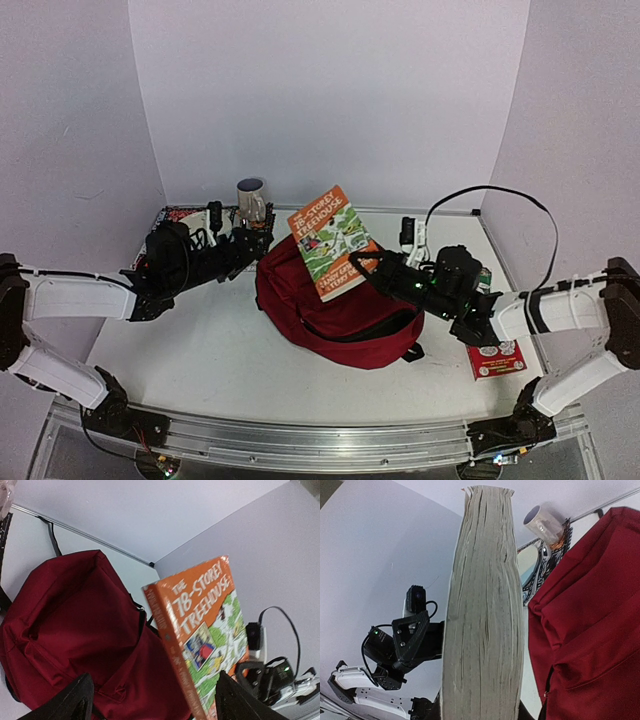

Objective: Pack the student bag
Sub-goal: Grab the largest pocket of the student bag.

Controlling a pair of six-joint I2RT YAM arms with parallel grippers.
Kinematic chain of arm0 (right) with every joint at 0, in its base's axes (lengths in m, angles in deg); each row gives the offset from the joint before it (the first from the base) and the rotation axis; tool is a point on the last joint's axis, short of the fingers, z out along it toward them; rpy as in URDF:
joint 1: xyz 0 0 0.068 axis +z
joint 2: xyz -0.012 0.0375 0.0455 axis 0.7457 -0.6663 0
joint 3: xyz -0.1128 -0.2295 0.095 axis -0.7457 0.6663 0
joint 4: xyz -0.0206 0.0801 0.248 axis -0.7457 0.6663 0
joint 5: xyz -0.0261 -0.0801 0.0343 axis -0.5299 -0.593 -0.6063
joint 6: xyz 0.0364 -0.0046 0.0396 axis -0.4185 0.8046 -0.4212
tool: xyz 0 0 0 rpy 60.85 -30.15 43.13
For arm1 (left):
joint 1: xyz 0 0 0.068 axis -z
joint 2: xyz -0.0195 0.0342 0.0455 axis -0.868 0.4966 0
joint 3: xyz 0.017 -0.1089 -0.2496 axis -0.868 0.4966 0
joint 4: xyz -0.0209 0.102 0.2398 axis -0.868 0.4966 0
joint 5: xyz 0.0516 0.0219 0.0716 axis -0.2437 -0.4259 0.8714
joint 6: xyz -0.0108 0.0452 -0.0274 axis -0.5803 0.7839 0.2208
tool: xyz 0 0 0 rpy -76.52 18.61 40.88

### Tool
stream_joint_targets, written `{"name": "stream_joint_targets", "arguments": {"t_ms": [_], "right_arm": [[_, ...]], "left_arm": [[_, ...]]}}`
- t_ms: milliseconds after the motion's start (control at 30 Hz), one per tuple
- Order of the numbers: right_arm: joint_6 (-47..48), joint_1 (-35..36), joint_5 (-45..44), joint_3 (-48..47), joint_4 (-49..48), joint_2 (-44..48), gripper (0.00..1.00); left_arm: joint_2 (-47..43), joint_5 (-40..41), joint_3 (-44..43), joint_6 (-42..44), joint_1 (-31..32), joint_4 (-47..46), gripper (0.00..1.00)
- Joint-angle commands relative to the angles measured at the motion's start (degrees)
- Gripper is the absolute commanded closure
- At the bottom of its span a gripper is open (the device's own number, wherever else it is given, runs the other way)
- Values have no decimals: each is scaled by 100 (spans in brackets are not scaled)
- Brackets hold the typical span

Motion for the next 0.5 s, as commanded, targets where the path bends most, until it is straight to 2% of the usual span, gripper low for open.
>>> {"name": "stream_joint_targets", "arguments": {"t_ms": [0,167,333,467], "right_arm": [[232,-250,-512,128,-289,1101,100],[434,-469,-1183,310,1084,2074,100],[434,-625,-1698,388,2252,2906,100],[404,-654,-1875,372,2804,3315,100]], "left_arm": [[245,80,-601,1211,311,793,14],[501,178,-1054,1958,744,1424,11],[897,612,-1738,2701,1504,2094,10],[1481,844,-2393,3157,2034,2697,9]]}}
